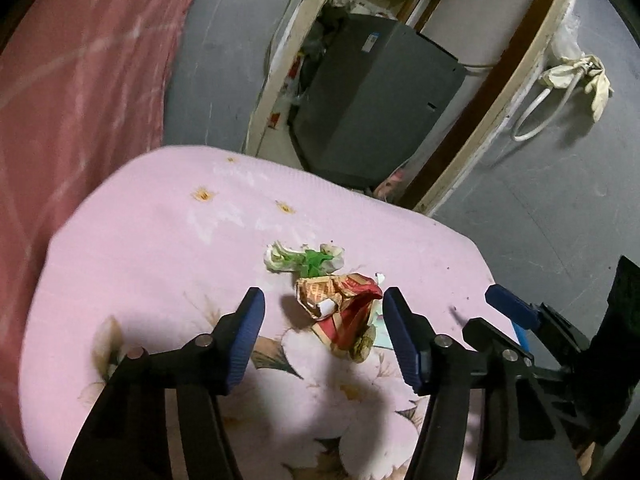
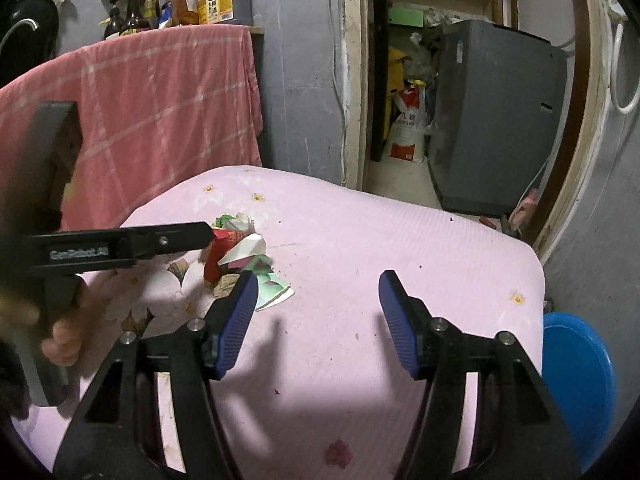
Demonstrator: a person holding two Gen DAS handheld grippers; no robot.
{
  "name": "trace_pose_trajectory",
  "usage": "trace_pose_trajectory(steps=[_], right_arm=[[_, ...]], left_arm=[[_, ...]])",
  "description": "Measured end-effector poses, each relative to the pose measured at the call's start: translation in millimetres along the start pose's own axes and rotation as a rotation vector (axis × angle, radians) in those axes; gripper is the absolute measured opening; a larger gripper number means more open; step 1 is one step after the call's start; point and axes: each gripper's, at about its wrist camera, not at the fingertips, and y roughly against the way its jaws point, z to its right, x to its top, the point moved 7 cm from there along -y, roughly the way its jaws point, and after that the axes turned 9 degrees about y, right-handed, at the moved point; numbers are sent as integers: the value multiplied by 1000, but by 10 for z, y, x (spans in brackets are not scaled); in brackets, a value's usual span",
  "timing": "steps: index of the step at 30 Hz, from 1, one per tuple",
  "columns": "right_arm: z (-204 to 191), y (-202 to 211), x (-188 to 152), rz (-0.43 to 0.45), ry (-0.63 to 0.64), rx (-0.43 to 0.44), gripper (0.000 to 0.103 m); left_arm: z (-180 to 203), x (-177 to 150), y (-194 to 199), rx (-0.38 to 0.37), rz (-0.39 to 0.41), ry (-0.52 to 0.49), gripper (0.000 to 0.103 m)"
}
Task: Collect trash
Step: 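Close left tool on the red-gold wrapper in the pile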
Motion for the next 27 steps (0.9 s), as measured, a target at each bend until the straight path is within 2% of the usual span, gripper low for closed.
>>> trace_pose_trajectory(steps=[8, 13, 19, 27], right_arm=[[29, -6, -23, -6, -21, 14, 61], [18, -23, -16, -10, -24, 17, 61], [-1, -52, -21, -22, -21, 22, 61], [11, -71, -37, -29, -34, 29, 62]], left_arm=[[-58, 60, -36, -16, -22, 50, 34], [-80, 93, -24, -18, -20, 69, 17], [-145, 107, -34, -19, -30, 118, 9], [-127, 57, 42, -38, -35, 106, 8]])
